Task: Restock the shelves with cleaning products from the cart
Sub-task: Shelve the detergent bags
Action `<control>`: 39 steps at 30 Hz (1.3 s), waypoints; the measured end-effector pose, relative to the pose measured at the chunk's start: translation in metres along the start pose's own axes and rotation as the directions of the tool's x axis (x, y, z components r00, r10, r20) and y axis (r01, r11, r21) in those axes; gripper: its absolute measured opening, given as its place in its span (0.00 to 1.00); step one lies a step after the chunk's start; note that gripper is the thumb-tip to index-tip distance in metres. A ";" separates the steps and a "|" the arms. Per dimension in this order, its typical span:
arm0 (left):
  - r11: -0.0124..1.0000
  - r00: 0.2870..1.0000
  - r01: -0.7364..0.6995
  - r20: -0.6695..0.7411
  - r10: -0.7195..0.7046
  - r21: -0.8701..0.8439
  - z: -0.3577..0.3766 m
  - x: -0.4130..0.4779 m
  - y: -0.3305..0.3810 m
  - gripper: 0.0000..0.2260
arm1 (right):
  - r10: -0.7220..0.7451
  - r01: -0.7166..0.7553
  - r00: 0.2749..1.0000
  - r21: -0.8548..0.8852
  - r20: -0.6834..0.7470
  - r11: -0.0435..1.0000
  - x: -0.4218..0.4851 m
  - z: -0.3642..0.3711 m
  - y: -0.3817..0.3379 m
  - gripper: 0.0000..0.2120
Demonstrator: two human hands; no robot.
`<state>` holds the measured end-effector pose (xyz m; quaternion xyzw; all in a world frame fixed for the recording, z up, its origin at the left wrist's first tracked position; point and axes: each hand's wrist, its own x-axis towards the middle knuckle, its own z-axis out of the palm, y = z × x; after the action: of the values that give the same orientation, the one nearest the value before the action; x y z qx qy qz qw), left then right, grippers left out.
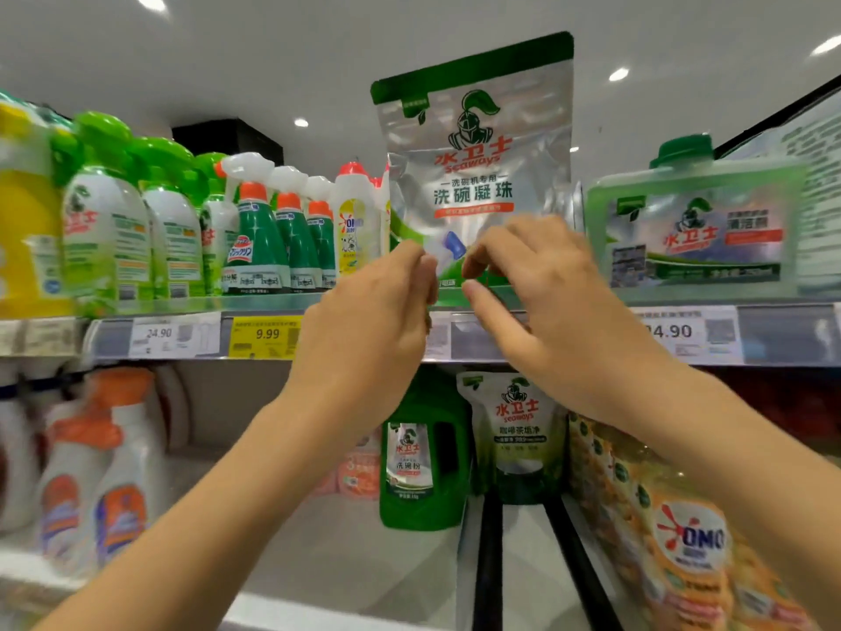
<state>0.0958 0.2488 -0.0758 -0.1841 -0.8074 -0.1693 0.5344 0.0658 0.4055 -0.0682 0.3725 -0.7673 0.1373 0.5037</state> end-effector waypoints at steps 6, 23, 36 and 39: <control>0.963 0.965 0.250 0.111 -0.239 -0.098 -0.053 -0.089 -0.015 0.16 | -0.081 0.129 0.984 0.314 -0.162 0.941 -0.049 0.023 -0.052 0.09; 0.331 0.332 0.943 -0.037 -0.942 0.030 -0.286 -0.397 -0.058 0.15 | -0.391 -0.247 0.861 0.940 0.324 0.235 -0.150 0.176 -0.383 0.09; -0.040 -0.037 0.999 -0.274 -0.961 0.005 -0.449 -0.536 -0.135 0.05 | -0.638 -0.556 0.589 0.821 0.497 0.126 -0.137 0.255 -0.630 0.09; -0.076 -0.038 0.992 -0.340 -0.940 0.099 -0.459 -0.556 -0.164 0.06 | -0.690 -0.459 0.556 0.863 0.464 0.210 -0.128 0.281 -0.662 0.07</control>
<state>0.5856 -0.1752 -0.4326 0.5531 -0.6600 -0.3823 0.3351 0.3748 -0.1571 -0.4167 0.6804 -0.5932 0.3440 -0.2583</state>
